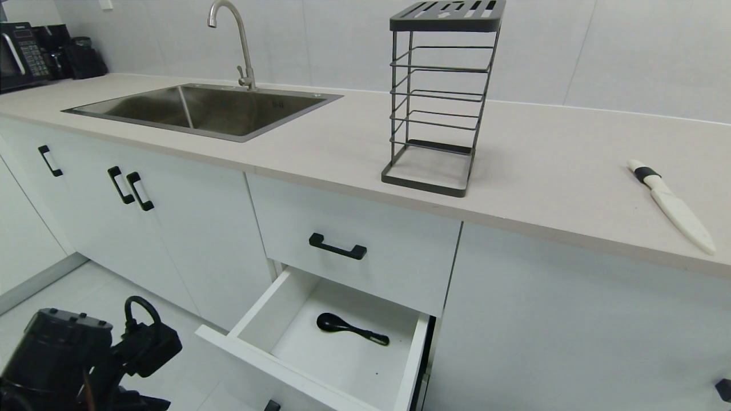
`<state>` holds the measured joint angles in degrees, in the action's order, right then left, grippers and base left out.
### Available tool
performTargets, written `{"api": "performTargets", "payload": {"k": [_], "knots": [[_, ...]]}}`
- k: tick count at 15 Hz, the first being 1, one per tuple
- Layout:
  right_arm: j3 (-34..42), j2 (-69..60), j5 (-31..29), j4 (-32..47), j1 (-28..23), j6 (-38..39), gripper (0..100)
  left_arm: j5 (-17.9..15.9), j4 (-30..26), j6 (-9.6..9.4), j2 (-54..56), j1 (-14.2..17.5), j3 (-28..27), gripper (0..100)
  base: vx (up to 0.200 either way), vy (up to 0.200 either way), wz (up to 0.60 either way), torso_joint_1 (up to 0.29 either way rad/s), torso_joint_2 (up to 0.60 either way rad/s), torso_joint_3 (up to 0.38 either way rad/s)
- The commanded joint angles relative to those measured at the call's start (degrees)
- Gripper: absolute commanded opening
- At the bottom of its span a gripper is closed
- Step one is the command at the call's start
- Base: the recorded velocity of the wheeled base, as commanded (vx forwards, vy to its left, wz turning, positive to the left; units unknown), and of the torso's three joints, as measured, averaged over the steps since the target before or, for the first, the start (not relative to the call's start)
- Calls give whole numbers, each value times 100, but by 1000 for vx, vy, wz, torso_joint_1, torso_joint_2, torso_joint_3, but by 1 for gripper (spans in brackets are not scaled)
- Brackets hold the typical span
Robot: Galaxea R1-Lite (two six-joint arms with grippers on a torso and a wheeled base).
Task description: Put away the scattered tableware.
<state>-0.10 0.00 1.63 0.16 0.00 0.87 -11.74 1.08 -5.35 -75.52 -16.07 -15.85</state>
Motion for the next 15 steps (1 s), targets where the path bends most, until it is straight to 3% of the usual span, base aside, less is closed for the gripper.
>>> {"api": "performTargets", "payload": {"k": [1, 5, 6, 7, 9, 11, 15], "knots": [[1, 9, 4, 2, 0, 1, 100, 5, 357, -71, -613, -90, 3, 100, 0, 0, 0, 0, 0, 0], [1, 0, 4, 2, 9, 1, 100, 5, 990, -80, -1518, -327, -15, 100, 0, 0, 0, 0, 0, 0], [1, 9, 4, 2, 0, -7, 100, 31, 1667, -80, -2019, -388, 38, 100, 0, 0, 0, 0, 0, 0], [1, 9, 4, 2, 0, -7, 100, 40, 1746, -80, -2081, -397, 55, 100, 0, 0, 0, 0, 0, 0], [1, 0, 4, 2, 0, -7, 100, 304, 3038, -71, -2854, -634, 354, 100, 0, 0, 0, 0, 0, 0], [1, 9, 4, 2, 0, -7, 100, 436, 3908, -27, -3197, -687, 433, 100, 0, 0, 0, 0, 0, 0], [1, 9, 4, 2, 0, 1, 100, 436, 4339, -1, -3382, -678, 425, 100, 0, 0, 0, 0, 0, 0]]}}
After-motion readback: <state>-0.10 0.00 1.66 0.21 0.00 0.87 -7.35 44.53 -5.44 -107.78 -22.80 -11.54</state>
